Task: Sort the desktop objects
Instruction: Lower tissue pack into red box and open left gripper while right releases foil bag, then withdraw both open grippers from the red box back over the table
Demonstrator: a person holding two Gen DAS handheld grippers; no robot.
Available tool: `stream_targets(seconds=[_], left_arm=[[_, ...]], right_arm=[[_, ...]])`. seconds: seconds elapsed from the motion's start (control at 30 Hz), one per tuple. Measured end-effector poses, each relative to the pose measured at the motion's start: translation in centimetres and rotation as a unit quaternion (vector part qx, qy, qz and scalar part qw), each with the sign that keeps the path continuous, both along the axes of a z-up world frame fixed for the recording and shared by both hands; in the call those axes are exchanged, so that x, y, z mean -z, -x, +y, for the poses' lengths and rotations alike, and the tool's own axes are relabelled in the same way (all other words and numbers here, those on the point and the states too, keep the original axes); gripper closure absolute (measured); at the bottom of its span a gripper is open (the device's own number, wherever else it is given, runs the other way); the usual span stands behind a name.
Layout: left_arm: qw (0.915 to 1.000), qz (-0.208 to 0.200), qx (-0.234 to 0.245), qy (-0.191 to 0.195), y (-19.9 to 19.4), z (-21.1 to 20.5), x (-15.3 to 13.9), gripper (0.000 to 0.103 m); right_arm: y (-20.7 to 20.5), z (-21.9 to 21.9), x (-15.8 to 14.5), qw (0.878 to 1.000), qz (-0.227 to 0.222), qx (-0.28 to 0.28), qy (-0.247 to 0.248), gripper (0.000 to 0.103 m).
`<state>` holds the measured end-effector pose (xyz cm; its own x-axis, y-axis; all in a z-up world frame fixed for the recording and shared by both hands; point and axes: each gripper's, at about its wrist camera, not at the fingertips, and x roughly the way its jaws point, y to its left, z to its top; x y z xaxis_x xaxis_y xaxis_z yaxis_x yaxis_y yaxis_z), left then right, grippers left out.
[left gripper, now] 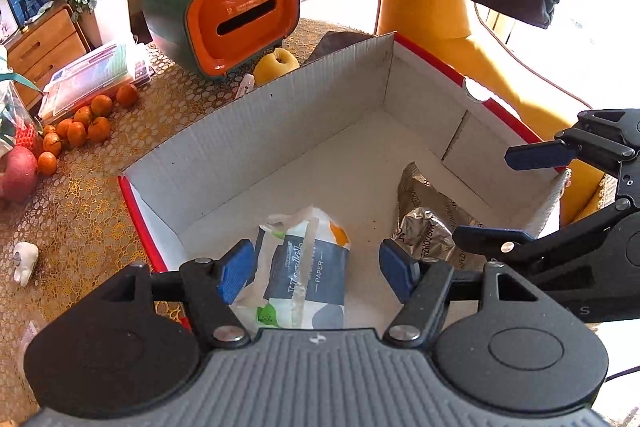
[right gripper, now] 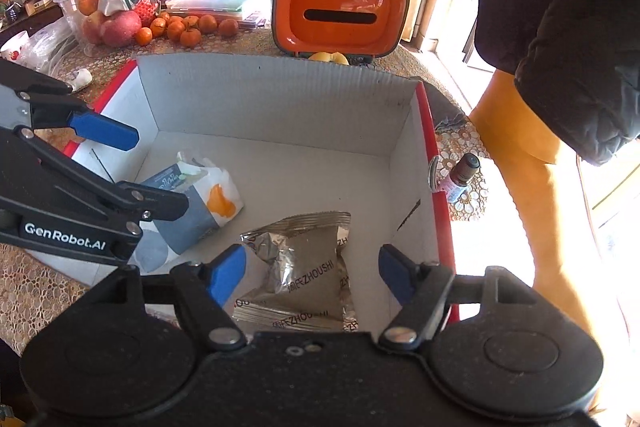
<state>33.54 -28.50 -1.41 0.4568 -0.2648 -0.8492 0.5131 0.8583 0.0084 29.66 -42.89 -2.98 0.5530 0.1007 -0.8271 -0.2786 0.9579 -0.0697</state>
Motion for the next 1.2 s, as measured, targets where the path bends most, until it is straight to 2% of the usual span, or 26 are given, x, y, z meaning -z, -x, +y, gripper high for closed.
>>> stream_targets(seconds=[0.6, 0.83, 0.97, 1.2], left_arm=[[0.9979, -0.061, 0.005, 0.022, 7.0, 4.6, -6.9, 0.031], [0.9971, -0.07, 0.006, 0.028, 9.4, 6.2, -8.1, 0.031], [0.9963, -0.08, 0.011, 0.028, 11.1, 7.4, -8.5, 0.023], [0.9951, -0.09, 0.006, 0.042, 13.2, 9.6, -9.0, 0.019]], right_arm=[[5.3, 3.3, -5.2, 0.999, -0.034, -0.032, -0.023, 0.026], [7.0, 4.6, -6.2, 0.998, -0.043, -0.037, -0.037, 0.022], [7.9, 5.2, -6.6, 0.997, -0.049, -0.041, -0.045, 0.018], [9.3, 6.5, -7.2, 0.996, -0.056, -0.045, -0.062, 0.013]])
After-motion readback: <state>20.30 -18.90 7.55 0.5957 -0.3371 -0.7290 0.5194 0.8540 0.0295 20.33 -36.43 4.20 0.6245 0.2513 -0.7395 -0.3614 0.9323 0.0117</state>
